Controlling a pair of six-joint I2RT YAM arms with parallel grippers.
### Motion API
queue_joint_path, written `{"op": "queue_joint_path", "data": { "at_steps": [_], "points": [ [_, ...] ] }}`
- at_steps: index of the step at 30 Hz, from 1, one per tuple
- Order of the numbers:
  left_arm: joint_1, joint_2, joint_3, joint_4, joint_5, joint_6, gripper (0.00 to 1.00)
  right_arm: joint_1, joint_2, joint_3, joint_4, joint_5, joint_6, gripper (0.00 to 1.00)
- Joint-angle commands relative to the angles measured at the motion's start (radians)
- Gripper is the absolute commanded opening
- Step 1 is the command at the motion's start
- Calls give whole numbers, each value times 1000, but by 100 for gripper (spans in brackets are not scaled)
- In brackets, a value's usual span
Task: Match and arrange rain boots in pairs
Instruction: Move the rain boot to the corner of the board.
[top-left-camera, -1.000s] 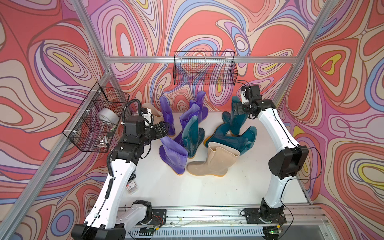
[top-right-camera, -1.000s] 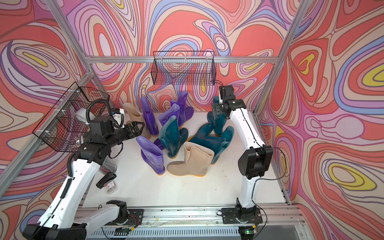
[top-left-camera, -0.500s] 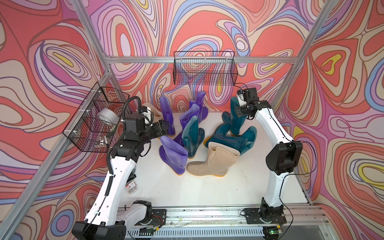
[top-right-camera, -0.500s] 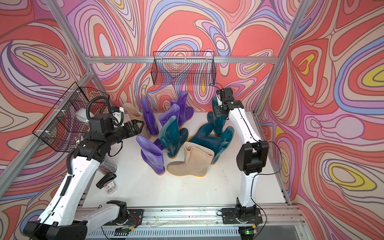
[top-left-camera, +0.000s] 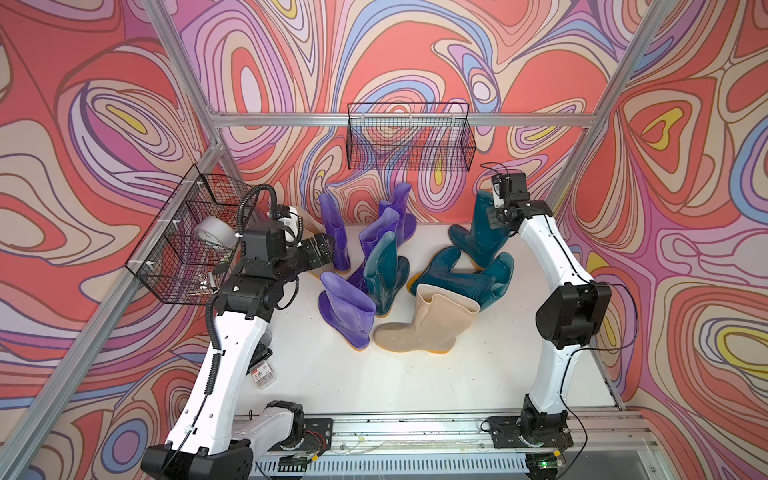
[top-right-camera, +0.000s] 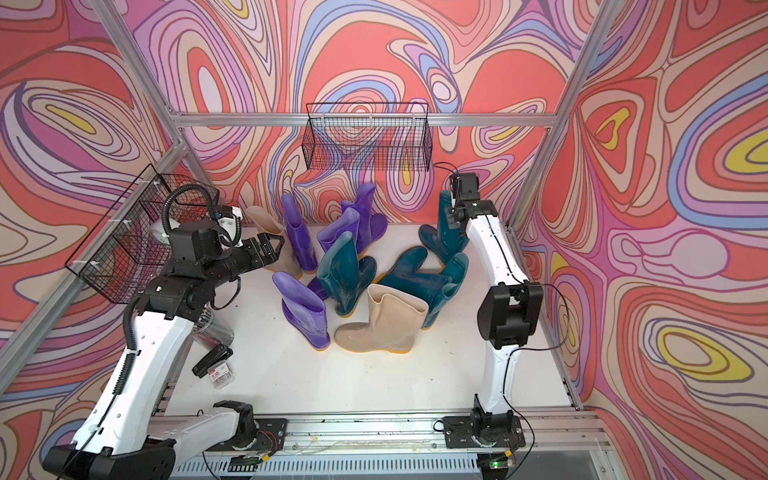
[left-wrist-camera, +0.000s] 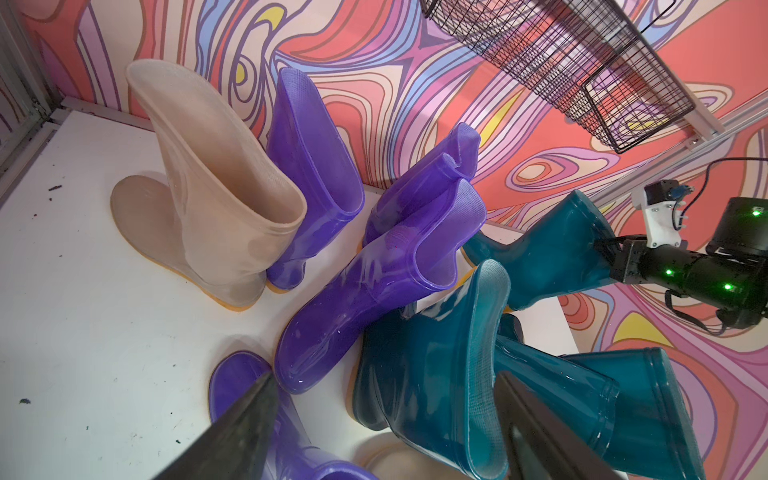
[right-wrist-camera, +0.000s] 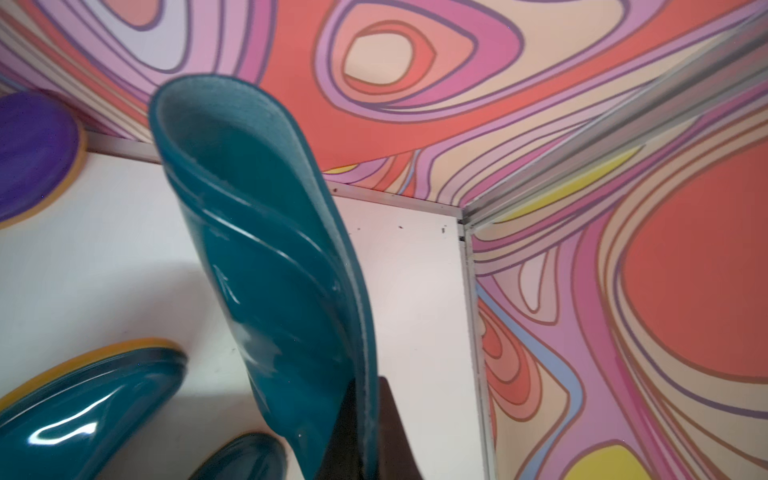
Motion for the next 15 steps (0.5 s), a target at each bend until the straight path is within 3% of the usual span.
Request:
{"op": "queue_joint_path", "data": {
  "at_steps": [1,15],
  "points": [
    [-3,17,29,-57,-10,16,83,-34,-4,63,93,37,-20,0],
    [-4,29,25,-60,-17,12,83,-125,109,147,56,43,54,0]
  ]
}}
